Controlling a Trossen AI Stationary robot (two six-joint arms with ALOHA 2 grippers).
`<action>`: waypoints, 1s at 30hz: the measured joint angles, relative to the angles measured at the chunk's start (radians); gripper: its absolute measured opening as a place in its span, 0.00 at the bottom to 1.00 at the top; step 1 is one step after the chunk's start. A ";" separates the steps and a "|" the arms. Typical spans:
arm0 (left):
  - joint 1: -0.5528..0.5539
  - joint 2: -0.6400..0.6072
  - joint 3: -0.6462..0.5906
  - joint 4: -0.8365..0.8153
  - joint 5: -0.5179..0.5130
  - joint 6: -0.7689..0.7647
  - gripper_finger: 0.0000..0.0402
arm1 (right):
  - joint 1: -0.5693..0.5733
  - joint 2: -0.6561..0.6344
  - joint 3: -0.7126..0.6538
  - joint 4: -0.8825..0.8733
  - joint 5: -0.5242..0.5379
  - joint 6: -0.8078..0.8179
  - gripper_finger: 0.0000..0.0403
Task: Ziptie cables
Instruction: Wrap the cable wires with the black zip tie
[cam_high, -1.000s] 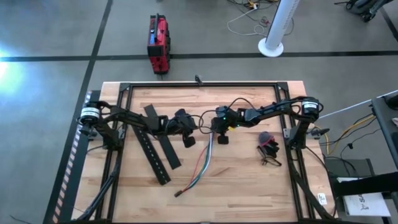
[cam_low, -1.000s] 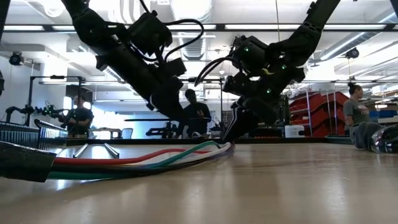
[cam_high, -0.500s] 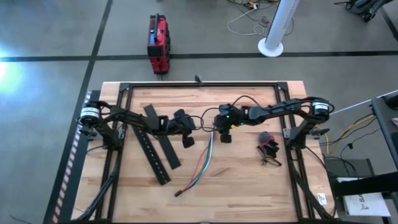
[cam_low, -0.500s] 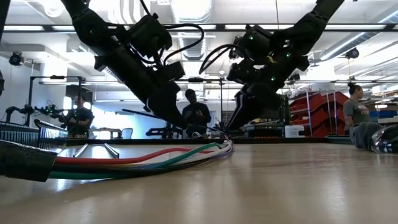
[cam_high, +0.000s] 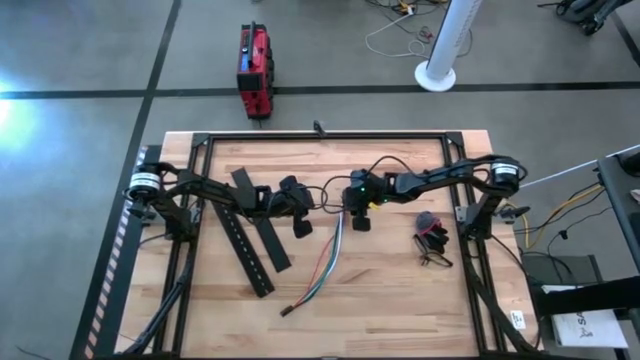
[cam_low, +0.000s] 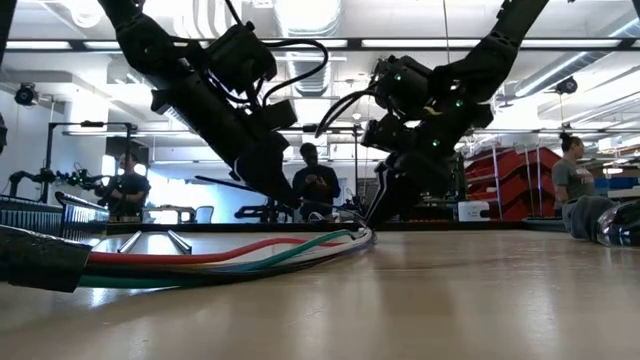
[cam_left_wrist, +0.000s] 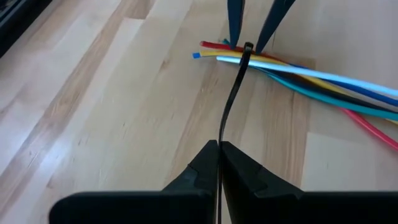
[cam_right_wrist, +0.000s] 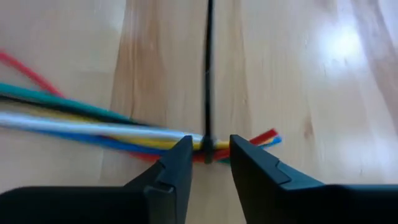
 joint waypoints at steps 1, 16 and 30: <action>0.000 0.000 0.000 0.001 0.000 0.000 0.00 | 0.000 0.000 0.000 0.000 -0.001 0.000 0.18; 0.000 0.000 -0.002 0.002 0.000 -0.001 0.00 | 0.000 -0.002 0.000 0.016 -0.001 -0.023 0.01; -0.005 -0.034 0.029 0.001 0.000 0.056 0.11 | 0.000 -0.002 0.000 0.024 0.000 -0.026 0.01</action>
